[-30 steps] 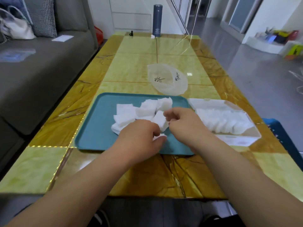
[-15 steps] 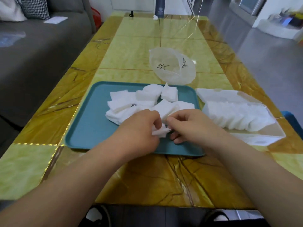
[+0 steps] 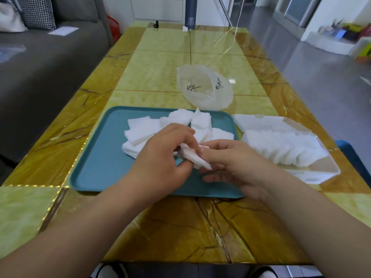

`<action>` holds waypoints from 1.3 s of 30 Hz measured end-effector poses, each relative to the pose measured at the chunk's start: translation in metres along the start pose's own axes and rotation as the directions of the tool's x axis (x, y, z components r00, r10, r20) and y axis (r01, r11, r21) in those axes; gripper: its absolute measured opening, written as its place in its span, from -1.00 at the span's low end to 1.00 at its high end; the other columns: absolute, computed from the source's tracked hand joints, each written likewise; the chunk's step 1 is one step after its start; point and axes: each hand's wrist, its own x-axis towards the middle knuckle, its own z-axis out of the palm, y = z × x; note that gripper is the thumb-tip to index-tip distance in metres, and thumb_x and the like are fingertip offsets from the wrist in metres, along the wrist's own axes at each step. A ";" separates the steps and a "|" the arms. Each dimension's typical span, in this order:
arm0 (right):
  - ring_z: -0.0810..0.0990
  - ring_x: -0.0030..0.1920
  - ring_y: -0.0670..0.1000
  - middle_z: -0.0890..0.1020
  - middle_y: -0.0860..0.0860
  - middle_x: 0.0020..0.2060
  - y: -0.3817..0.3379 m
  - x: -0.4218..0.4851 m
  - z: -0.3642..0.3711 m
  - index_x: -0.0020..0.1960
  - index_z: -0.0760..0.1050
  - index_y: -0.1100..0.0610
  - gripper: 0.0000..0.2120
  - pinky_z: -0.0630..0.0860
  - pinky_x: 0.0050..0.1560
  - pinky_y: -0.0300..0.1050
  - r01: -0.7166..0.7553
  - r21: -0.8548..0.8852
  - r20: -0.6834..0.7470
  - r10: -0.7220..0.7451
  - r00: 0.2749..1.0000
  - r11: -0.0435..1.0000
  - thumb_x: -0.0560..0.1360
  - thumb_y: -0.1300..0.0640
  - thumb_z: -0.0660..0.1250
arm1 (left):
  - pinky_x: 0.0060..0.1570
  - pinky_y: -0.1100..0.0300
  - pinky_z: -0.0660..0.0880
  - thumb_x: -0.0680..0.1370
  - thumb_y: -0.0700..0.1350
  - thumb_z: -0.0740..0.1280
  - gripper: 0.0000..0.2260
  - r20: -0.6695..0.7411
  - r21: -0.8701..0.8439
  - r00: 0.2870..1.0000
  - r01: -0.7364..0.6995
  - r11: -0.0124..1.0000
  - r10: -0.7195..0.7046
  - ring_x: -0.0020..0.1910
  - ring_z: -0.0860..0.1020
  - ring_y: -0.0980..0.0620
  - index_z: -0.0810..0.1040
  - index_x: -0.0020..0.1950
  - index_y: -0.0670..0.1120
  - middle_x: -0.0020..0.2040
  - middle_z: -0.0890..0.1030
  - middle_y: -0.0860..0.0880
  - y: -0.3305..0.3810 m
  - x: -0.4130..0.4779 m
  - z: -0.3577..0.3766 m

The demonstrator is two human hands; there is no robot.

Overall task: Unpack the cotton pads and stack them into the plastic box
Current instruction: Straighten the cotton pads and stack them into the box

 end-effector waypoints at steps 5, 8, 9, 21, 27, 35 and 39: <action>0.69 -0.13 0.04 0.74 0.11 -0.16 0.000 -0.001 -0.004 0.02 0.66 0.22 -0.92 0.64 -0.12 -0.10 0.171 -0.003 -0.056 -0.171 0.984 0.985 0.53 0.27 0.48 | 0.23 0.13 0.57 0.43 -0.09 0.57 -0.37 0.078 -0.074 0.948 0.313 0.947 -0.308 0.29 0.52 0.20 0.44 0.45 0.15 0.31 0.52 0.18 0.000 -0.002 -0.001; 0.66 -0.20 0.00 0.73 0.09 -0.24 0.000 -0.003 -0.006 -0.02 0.63 0.18 -0.95 0.59 -0.14 -0.13 0.260 -0.075 -0.094 -0.266 0.959 0.963 0.54 0.30 0.46 | 0.27 0.13 0.56 0.45 -0.11 0.44 -0.43 0.136 -0.078 0.896 0.435 0.897 -0.422 0.25 0.52 0.29 0.44 0.43 0.20 0.31 0.53 0.24 -0.001 -0.001 -0.002; 0.65 -0.22 0.01 0.72 0.10 -0.26 0.000 -0.003 -0.008 -0.02 0.63 0.16 -0.94 0.59 -0.12 -0.08 0.285 -0.097 -0.099 -0.294 0.951 0.954 0.55 0.29 0.45 | 0.27 0.16 0.55 0.42 -0.12 0.35 -0.46 0.121 -0.066 0.894 0.442 0.895 -0.432 0.21 0.53 0.32 0.48 0.38 0.22 0.28 0.55 0.26 0.000 -0.001 -0.002; 0.75 -0.03 0.18 0.74 0.22 -0.06 -0.005 -0.009 -0.007 0.20 0.63 0.16 -0.77 0.72 -0.10 0.08 0.294 0.084 -0.072 -0.289 0.955 0.952 0.61 0.36 0.34 | -0.39 0.24 0.50 0.56 -0.20 0.47 -0.98 0.155 -0.419 0.829 0.548 0.724 -0.537 -0.41 0.58 0.06 0.69 -0.05 -0.14 -0.34 0.66 -0.08 0.018 0.003 -0.001; 0.73 0.10 0.29 0.72 0.31 0.07 -0.011 -0.013 -0.013 0.29 0.55 0.27 -0.54 0.70 0.07 0.09 0.238 0.240 0.073 -0.262 0.962 0.941 0.51 0.59 0.16 | -0.38 0.25 0.49 0.61 -0.20 0.41 -0.94 0.199 -0.543 0.775 0.597 0.591 -0.600 -0.34 0.58 -0.03 0.65 0.00 -0.18 -0.29 0.65 -0.17 0.012 0.005 -0.002; 0.76 -0.10 0.26 0.73 0.33 -0.09 -0.008 -0.015 -0.015 0.23 0.58 0.26 -0.68 0.73 -0.10 0.01 0.236 0.152 -0.030 -0.234 0.972 0.960 0.50 0.44 0.44 | -0.30 0.16 0.54 0.63 -0.20 0.38 -0.92 0.207 -0.621 0.757 0.591 0.514 -0.620 -0.31 0.61 0.01 0.62 0.05 -0.20 -0.24 0.67 -0.07 0.012 0.006 0.000; 0.73 -0.21 0.19 0.72 0.33 -0.14 -0.008 -0.016 -0.015 0.18 0.58 0.26 -0.70 0.70 -0.21 -0.04 0.243 0.142 -0.068 -0.235 0.970 0.960 0.48 0.44 0.46 | -0.28 0.16 0.55 0.63 -0.19 0.39 -0.92 0.202 -0.625 0.763 0.583 0.519 -0.614 -0.28 0.62 0.00 0.63 0.06 -0.19 -0.25 0.67 -0.06 0.012 0.006 0.001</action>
